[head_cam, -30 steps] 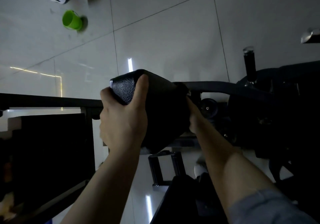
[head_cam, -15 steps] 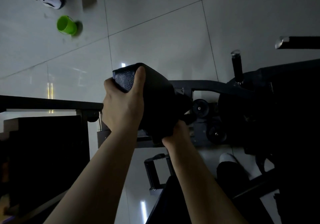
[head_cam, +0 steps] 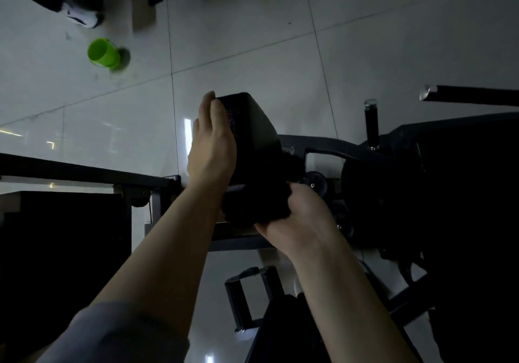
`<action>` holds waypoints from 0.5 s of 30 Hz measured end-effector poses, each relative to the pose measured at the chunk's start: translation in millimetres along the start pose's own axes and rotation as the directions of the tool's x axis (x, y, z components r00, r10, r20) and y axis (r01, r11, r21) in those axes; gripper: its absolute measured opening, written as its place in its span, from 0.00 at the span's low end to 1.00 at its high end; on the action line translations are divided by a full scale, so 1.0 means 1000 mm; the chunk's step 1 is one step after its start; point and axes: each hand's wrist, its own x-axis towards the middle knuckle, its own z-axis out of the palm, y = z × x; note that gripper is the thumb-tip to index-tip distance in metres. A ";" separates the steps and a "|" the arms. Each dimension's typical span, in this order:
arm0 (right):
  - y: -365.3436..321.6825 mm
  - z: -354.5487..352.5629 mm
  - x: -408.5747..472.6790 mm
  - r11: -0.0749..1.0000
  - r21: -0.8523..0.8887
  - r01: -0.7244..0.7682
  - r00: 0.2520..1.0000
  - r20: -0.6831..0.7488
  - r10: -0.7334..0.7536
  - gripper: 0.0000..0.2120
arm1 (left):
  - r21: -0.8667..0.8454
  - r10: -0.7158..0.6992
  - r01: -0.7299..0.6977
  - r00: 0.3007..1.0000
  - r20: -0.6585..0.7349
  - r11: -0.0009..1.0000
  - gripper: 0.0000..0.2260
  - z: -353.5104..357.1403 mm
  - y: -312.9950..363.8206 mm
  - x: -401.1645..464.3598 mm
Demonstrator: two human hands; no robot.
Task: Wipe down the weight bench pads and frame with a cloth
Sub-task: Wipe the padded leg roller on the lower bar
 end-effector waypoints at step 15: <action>0.040 0.034 0.040 -0.573 -0.770 0.279 0.522 0.623 -0.583 0.27 | -0.644 -0.089 0.333 0.920 0.381 0.689 0.29 -0.039 -0.015 -0.013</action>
